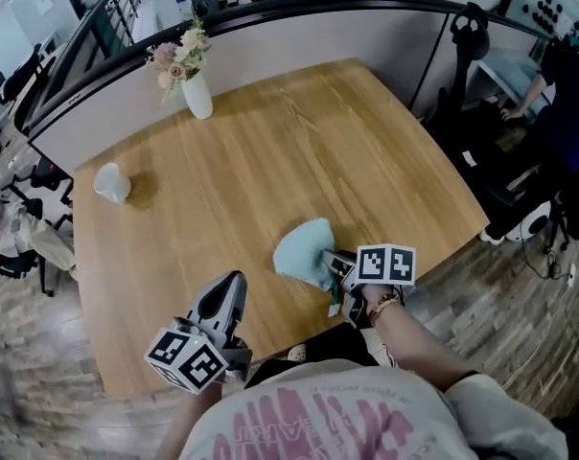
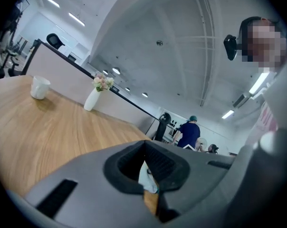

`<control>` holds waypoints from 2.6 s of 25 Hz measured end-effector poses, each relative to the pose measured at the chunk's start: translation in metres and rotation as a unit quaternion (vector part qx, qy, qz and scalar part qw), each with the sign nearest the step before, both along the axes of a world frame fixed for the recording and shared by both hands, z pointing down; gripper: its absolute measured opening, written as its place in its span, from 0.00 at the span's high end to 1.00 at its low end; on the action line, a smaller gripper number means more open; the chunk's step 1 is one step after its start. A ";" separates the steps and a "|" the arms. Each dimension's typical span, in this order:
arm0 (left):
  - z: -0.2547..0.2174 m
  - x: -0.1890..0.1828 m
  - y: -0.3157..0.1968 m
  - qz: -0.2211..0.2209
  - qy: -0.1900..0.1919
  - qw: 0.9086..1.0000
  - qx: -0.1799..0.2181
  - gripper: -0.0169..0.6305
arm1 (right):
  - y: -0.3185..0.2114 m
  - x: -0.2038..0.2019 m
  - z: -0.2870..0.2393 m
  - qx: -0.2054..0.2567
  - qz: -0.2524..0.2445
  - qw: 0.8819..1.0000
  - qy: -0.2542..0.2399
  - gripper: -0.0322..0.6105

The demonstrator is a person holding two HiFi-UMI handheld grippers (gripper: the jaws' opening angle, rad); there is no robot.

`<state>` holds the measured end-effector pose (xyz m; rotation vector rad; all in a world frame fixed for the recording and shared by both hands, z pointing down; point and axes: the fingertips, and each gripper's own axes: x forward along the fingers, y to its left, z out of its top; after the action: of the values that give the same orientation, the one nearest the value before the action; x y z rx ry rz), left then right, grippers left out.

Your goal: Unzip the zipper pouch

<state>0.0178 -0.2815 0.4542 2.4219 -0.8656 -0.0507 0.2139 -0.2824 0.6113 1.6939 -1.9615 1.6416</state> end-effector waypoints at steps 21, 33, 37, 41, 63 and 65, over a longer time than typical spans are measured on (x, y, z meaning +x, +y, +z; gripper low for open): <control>-0.028 -0.003 -0.042 -0.094 -0.004 0.995 0.009 0.93 | -0.076 -0.050 -0.123 0.229 -0.454 0.826 0.244 0.93; -0.127 0.047 -0.056 0.086 0.166 0.982 0.022 0.56 | -0.054 -0.098 -0.266 0.429 -0.610 0.559 0.362 0.93; -0.129 0.063 -0.048 0.125 0.175 0.977 -0.012 0.56 | -0.051 -0.115 -0.273 0.448 -0.622 0.506 0.397 0.93; -0.128 0.065 -0.056 0.091 0.164 0.982 -0.020 0.66 | -0.053 -0.127 -0.276 0.470 -0.612 0.478 0.419 0.93; -0.115 0.031 -0.085 -0.058 -0.150 0.971 0.177 0.95 | -0.108 -0.145 -0.288 0.246 -0.359 0.877 -0.201 0.77; -0.109 0.034 -0.084 -0.049 -0.169 0.968 0.176 0.95 | -0.112 -0.147 -0.281 0.229 -0.349 0.889 -0.189 0.77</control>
<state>0.0520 -0.3660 0.3452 2.7647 -1.2176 0.1934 0.0671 -0.3943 0.3307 0.5593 -2.8460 1.3463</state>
